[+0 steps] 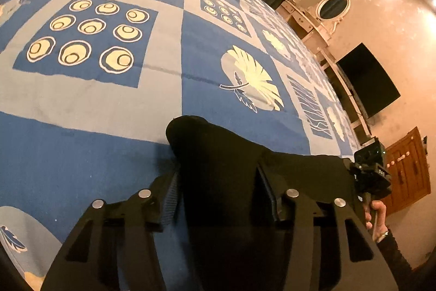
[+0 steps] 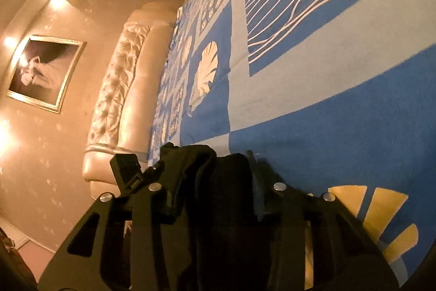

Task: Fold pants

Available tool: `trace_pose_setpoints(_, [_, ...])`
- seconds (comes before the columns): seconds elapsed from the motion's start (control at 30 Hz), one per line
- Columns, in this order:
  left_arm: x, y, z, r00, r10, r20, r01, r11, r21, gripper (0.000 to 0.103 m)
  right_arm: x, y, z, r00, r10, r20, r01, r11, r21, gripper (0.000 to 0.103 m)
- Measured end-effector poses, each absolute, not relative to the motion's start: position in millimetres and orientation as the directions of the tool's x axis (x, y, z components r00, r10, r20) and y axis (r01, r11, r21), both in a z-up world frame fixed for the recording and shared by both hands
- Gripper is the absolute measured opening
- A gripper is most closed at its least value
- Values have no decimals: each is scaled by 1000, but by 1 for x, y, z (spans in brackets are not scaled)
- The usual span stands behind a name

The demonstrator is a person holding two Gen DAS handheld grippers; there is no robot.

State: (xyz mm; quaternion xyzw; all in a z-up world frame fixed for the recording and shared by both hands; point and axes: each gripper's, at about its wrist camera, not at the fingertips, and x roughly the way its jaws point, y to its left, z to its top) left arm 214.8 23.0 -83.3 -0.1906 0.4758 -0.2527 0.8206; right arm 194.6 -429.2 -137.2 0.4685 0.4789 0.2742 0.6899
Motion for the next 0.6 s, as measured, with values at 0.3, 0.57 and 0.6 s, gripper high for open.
trace_pose_setpoints(0.3, [225, 21, -83, 433, -569, -700, 222, 819, -529, 49, 201, -431, -138, 408, 831, -379, 59, 390, 919, 34])
trace_pose_setpoints(0.57, [241, 23, -80, 442, -556, -704, 209, 827, -522, 49, 217, -431, -142, 425, 828, -365, 64, 374, 925, 34])
trace_pose_setpoints(0.6, [244, 23, -80, 443, -554, -705, 208, 828, -520, 49, 220, -431, -143, 426, 828, -364, 65, 373, 926, 34])
